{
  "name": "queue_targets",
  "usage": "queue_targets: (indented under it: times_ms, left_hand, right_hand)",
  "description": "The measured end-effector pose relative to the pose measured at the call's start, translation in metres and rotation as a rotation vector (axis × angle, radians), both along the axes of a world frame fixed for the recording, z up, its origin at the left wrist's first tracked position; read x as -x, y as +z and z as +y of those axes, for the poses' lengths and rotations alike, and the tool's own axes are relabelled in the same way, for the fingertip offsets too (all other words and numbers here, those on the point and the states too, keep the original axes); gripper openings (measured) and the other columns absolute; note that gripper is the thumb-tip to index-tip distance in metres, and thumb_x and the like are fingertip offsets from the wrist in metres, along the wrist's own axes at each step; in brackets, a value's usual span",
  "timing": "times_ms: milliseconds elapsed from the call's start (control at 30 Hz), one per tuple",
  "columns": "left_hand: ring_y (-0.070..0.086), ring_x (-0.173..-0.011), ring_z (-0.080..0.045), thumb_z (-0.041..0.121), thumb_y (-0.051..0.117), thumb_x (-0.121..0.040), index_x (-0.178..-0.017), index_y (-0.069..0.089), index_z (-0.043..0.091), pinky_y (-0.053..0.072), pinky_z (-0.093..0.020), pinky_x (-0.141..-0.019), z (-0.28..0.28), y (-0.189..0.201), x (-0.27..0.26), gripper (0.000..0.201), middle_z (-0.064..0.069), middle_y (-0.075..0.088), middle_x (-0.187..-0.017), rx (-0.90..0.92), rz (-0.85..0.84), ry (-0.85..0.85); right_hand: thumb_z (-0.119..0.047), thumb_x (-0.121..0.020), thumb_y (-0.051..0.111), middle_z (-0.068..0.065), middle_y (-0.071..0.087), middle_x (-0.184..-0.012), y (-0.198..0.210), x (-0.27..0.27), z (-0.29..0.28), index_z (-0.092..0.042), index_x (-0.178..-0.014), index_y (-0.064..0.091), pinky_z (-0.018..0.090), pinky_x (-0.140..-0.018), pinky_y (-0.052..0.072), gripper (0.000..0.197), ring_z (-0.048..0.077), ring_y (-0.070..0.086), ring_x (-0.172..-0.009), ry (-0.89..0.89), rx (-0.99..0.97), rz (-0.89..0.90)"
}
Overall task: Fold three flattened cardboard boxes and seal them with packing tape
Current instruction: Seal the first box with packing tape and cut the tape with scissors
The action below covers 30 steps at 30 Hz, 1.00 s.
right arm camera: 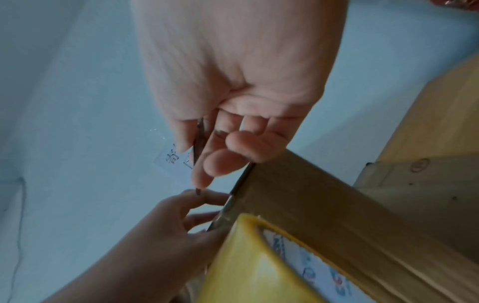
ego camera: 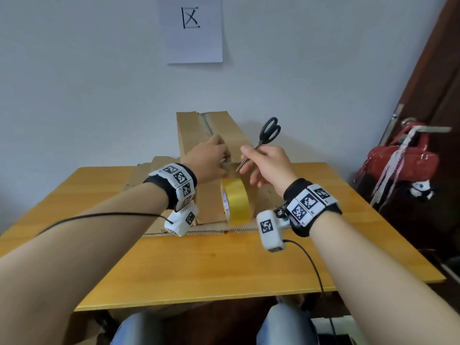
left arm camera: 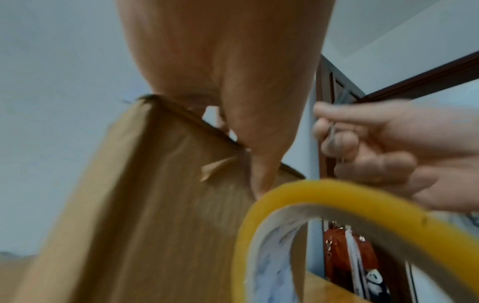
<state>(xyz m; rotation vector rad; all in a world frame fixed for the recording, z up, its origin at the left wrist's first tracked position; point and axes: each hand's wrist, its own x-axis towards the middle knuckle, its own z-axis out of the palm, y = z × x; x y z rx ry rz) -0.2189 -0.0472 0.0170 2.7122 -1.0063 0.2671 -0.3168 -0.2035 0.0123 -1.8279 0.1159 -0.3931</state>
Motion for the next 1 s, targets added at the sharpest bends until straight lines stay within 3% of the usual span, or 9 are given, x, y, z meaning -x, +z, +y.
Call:
queue_targets:
  times_ms: [133,267,400,500,633,767,867,933,1000]
  left_hand:
    - [0.056,-0.095,-0.02,0.037,0.078,-0.078,-0.108,0.054,0.026,0.043,-0.035,-0.085,0.01,-0.01,-0.005,0.041,0.003,0.054,-0.107,0.084,-0.027,-0.076]
    - [0.055,-0.102,-0.019,0.027,0.072,-0.085,-0.102,0.055,0.03,0.03,-0.047,-0.105,0.016,-0.013,-0.007,0.024,0.004,0.055,-0.106,0.102,-0.006,-0.115]
    - [0.05,-0.093,-0.012,0.046,0.068,-0.085,-0.094,0.049,0.039,0.032,-0.056,-0.105,0.019,-0.016,-0.008,0.022,0.01,0.052,-0.101,0.106,-0.009,-0.136]
    - [0.055,-0.092,-0.014,0.061,0.06,-0.085,-0.096,0.054,0.034,0.033,-0.054,-0.104,0.017,-0.019,-0.007,0.029,0.011,0.053,-0.099,0.13,-0.016,-0.13]
    - [0.058,-0.09,-0.019,0.052,0.055,-0.092,-0.091,0.056,0.029,0.036,-0.054,-0.1,0.016,-0.023,-0.011,0.023,0.01,0.057,-0.094,0.182,-0.067,-0.12]
    - [0.056,-0.087,-0.015,0.055,0.051,-0.09,-0.08,0.052,0.033,0.036,-0.053,-0.099,0.014,-0.025,-0.016,0.024,0.013,0.06,-0.087,0.239,-0.067,-0.102]
    - [0.06,-0.095,-0.014,0.058,0.057,-0.09,-0.076,0.051,0.036,0.035,-0.054,-0.101,0.012,-0.028,-0.022,0.027,0.014,0.067,-0.096,0.27,-0.055,-0.096]
    - [0.061,-0.098,-0.013,0.059,0.057,-0.089,-0.077,0.054,0.035,0.033,-0.056,-0.103,0.012,-0.029,-0.024,0.027,0.014,0.068,-0.098,0.285,-0.041,-0.096]
    - [0.06,-0.093,-0.013,0.058,0.057,-0.09,-0.079,0.056,0.034,0.033,-0.057,-0.104,0.012,-0.028,-0.022,0.026,0.014,0.067,-0.093,0.292,-0.034,-0.098]
  right_hand:
    - [-0.039,-0.096,0.062,-0.004,0.076,-0.075,-0.005,-0.012,0.012,-0.016,-0.092,0.072,0.026,-0.043,0.044,0.025,0.02,0.063,-0.049,-0.052,0.175,0.032]
    - [-0.039,-0.094,0.064,-0.006,0.075,-0.074,-0.009,-0.021,0.012,-0.02,-0.091,0.074,0.026,-0.042,0.041,0.021,0.017,0.062,-0.048,-0.101,0.208,0.021]
    - [-0.051,-0.085,0.066,0.004,0.075,-0.071,-0.013,-0.025,0.016,-0.02,-0.078,0.076,0.032,-0.048,0.043,0.033,0.037,0.065,-0.056,-0.13,0.217,0.028]
    - [-0.058,-0.08,0.066,0.008,0.074,-0.07,-0.014,-0.027,0.018,-0.019,-0.074,0.076,0.032,-0.05,0.04,0.041,0.027,0.059,-0.049,-0.161,0.187,0.011]
    - [-0.058,-0.083,0.067,0.014,0.073,-0.075,-0.011,-0.023,0.018,-0.015,-0.069,0.073,0.028,-0.046,0.037,0.046,0.021,0.054,-0.047,-0.156,0.171,0.007]
    - [-0.055,-0.089,0.067,0.003,0.075,-0.079,0.001,-0.014,0.015,-0.017,-0.096,0.07,0.024,-0.04,0.042,0.039,0.013,0.056,-0.045,-0.16,0.155,0.037]
    - [-0.058,-0.084,0.071,0.004,0.075,-0.091,0.005,-0.01,0.011,-0.018,-0.119,0.05,0.029,-0.048,0.053,0.057,0.017,0.062,-0.051,-0.227,-0.066,0.034]
    - [-0.051,-0.087,0.071,0.004,0.072,-0.105,0.006,-0.008,0.009,-0.018,-0.118,0.05,0.034,-0.052,0.057,0.05,0.019,0.066,-0.057,-0.249,-0.217,-0.013]
    - [-0.044,-0.093,0.067,0.0,0.068,-0.116,0.006,-0.008,0.011,-0.022,-0.114,0.06,0.036,-0.053,0.059,0.031,0.019,0.068,-0.061,-0.252,-0.254,-0.055]
